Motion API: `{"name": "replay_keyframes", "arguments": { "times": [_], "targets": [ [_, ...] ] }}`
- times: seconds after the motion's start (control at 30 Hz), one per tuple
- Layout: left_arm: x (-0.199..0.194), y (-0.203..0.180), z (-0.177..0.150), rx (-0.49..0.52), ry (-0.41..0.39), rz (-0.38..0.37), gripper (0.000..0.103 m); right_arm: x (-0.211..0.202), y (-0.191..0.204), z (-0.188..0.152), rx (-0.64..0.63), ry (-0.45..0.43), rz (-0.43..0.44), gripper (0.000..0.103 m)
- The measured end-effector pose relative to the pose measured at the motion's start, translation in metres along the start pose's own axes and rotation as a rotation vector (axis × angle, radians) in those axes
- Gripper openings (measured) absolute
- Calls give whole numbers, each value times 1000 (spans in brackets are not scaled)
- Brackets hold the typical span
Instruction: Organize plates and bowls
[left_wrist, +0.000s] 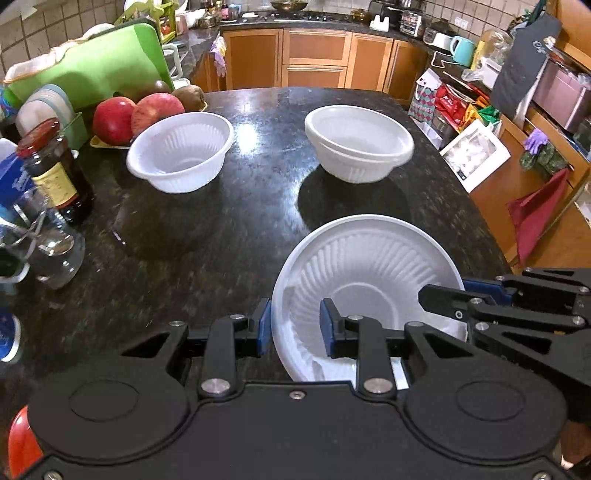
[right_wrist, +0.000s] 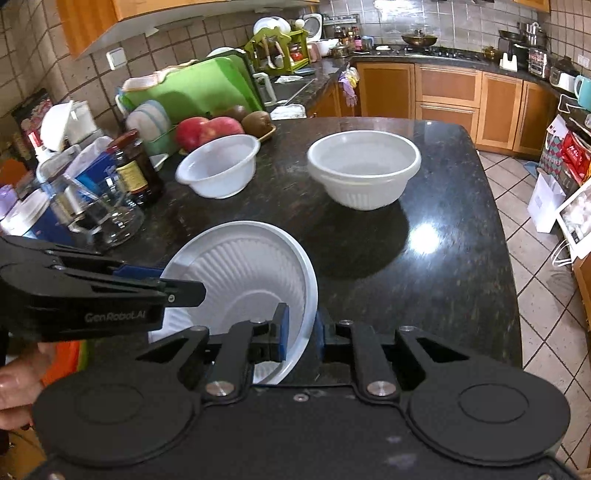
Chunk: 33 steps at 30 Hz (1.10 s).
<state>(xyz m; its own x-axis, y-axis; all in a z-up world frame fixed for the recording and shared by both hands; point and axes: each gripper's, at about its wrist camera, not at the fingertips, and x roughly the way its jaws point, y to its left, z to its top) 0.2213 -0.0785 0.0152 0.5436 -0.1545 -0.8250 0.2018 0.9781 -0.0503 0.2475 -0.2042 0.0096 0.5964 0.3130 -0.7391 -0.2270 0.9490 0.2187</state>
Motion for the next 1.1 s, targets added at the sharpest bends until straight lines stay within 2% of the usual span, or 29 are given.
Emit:
{"name": "replay_keyframes", "arguments": {
  "times": [0.27,0.47,0.6,1.1],
  "targets": [
    [-27,7,-28,8,1,-10,36,-22,19,-28,10,23,37,17],
    [-29,10,-43,8,46,-34,36,-29,29,-42,19,40,33,18],
    [-30,11,-49,15,47,-40,36,-29,33,-50,25,52,23,18],
    [-11,21,-43,-31,29,-25,36,-1,33,-41,57,50,-16,19]
  ]
}}
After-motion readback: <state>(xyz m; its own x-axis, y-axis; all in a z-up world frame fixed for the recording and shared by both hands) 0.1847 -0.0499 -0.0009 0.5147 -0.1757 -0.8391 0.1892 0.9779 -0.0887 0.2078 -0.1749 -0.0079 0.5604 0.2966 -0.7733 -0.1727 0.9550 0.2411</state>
